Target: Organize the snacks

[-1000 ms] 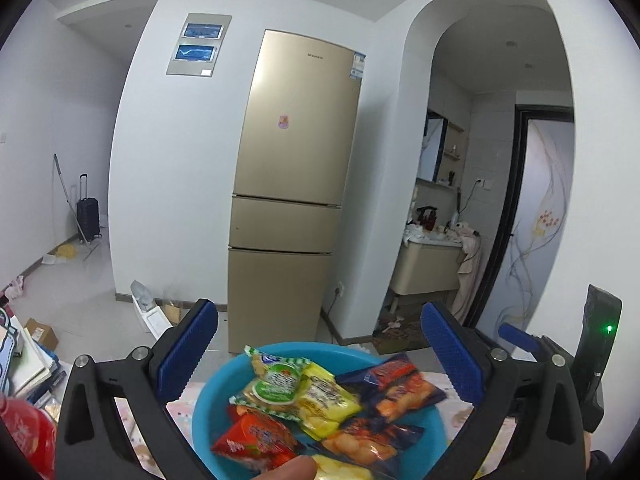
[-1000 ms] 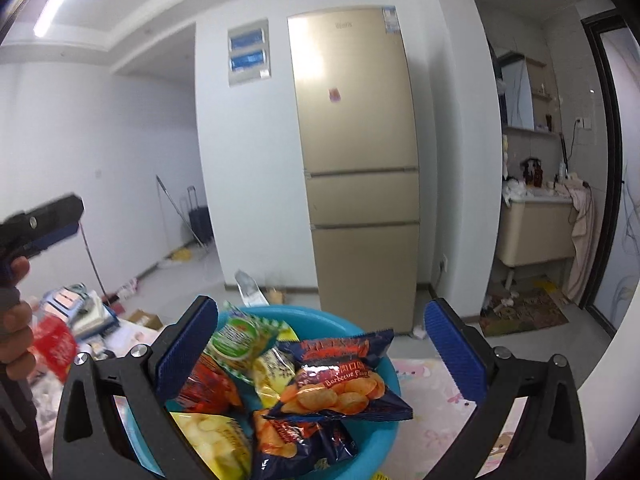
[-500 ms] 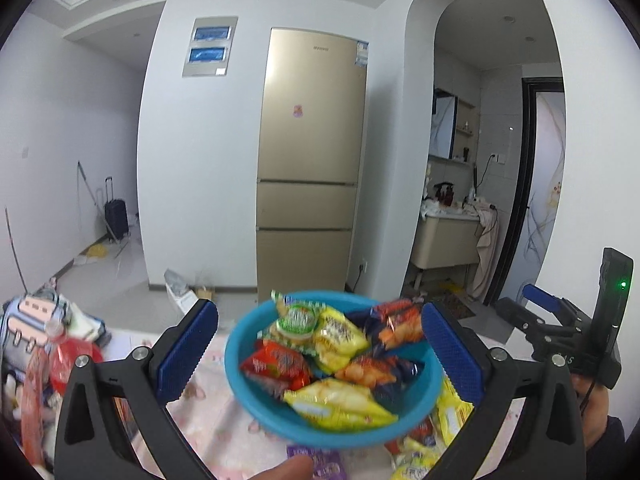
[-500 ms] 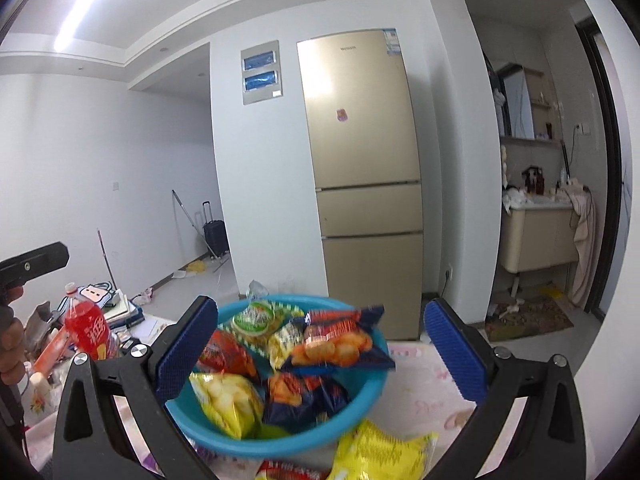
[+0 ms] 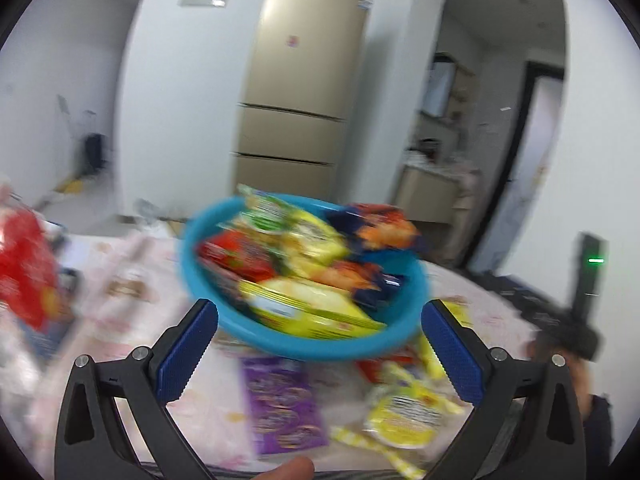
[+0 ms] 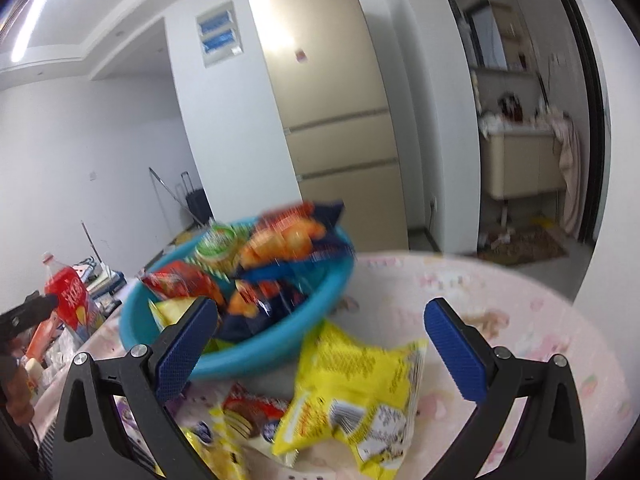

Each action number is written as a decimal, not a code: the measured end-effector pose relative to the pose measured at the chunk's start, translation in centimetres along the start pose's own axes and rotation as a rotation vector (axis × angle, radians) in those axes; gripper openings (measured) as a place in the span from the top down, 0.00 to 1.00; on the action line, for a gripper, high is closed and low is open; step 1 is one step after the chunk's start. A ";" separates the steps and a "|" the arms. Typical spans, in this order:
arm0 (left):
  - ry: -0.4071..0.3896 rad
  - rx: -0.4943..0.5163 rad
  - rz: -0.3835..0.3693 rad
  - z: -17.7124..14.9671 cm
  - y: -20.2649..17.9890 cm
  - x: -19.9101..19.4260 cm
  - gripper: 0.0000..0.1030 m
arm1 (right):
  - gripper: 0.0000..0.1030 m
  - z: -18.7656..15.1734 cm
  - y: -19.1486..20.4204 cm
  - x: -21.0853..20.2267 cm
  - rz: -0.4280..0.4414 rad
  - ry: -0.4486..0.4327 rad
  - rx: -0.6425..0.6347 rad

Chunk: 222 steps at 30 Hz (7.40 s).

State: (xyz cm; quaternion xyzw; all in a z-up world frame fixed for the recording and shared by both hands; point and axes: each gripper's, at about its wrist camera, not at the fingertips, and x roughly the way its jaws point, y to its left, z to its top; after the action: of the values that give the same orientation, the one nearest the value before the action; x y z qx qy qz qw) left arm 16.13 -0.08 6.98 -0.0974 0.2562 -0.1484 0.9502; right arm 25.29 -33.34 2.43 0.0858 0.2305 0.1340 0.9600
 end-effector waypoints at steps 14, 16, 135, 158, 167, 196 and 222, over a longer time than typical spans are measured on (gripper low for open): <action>0.108 0.171 -0.118 -4.0 -4.9 3.4 0.00 | 0.00 -4.3 -3.4 6.8 -0.009 0.293 0.129; 0.125 0.221 -0.132 -4.7 -5.7 3.9 0.00 | 0.00 -4.6 -3.7 7.2 -0.013 0.313 0.136; -0.253 0.076 0.177 4.4 -1.9 -3.6 0.31 | 0.16 -2.0 3.6 -3.8 -0.169 -0.350 -0.190; -0.020 -0.027 0.264 12.5 9.6 16.8 0.31 | 0.16 -2.1 3.5 -2.5 -0.094 -0.268 -0.189; 0.106 -0.036 0.247 11.3 11.5 20.1 0.09 | 0.16 -2.6 4.8 -1.4 -0.043 -0.206 -0.195; 0.009 -0.086 0.163 14.0 12.1 13.4 0.00 | 0.15 9.5 15.9 18.3 0.107 0.232 -0.203; -0.184 0.035 0.108 16.4 4.9 1.7 0.00 | 0.00 10.1 16.7 5.0 0.094 -0.109 -0.324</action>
State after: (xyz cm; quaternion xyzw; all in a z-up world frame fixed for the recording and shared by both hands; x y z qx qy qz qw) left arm 27.13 5.74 18.84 -0.0798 0.1702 -0.0920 0.9779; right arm 30.63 -16.99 12.96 -0.0522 0.1494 0.2091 0.9650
